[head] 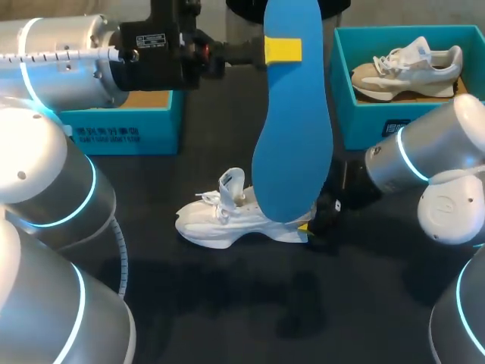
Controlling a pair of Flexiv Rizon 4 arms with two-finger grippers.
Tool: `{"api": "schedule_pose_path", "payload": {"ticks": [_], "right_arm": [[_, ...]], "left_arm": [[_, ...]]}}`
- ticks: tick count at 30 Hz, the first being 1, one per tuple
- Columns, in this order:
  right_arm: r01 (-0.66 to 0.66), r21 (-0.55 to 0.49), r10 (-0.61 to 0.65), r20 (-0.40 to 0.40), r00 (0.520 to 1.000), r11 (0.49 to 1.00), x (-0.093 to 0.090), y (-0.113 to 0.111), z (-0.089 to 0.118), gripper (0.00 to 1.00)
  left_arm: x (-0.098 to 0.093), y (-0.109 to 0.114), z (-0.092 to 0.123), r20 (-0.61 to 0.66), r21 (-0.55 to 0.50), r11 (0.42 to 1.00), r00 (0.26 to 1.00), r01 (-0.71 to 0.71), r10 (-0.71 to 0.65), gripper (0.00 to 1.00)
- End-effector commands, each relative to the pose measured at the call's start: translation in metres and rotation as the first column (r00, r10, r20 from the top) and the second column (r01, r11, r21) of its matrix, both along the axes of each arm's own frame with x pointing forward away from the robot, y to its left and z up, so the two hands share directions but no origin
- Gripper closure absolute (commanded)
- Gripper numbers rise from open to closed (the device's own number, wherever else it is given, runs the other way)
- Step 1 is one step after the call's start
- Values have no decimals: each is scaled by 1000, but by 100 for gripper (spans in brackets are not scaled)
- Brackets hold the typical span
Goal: Take the shoe out of the shoebox, open the shoe tongue, remove and reinsert the insole, then place the shoe into the shoebox
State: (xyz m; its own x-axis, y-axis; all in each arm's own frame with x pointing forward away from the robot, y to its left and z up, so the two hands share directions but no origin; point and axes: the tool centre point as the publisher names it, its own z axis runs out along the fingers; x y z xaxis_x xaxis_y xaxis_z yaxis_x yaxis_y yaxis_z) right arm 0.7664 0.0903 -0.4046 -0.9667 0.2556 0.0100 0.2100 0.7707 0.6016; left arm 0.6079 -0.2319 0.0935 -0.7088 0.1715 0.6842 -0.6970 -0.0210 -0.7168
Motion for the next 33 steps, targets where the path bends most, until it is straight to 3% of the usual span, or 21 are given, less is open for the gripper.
{"api": "schedule_pose_path", "payload": {"ticks": [1, 13, 29, 33], "right_arm": [[-1, -234, -12, -55, 998, 972, -7, -5, 19, 0], [8, -471, -39, -55, 998, 882, -8, -17, 44, 0], [-34, -640, -19, -75, 997, 767, -17, -6, 60, 0], [-32, -646, -22, -75, 997, 763, -17, -5, 60, 0]], "left_arm": [[-1, 0, -1, 0, 0, 1000, 1000, -2, 2, 100], [-1, 0, -1, 0, 0, 1000, 1000, -2, 2, 100], [-1, 0, -1, 0, 0, 1000, 1000, -2, 2, 100], [-1, 0, -1, 0, 0, 1000, 1000, -2, 2, 100]]}}
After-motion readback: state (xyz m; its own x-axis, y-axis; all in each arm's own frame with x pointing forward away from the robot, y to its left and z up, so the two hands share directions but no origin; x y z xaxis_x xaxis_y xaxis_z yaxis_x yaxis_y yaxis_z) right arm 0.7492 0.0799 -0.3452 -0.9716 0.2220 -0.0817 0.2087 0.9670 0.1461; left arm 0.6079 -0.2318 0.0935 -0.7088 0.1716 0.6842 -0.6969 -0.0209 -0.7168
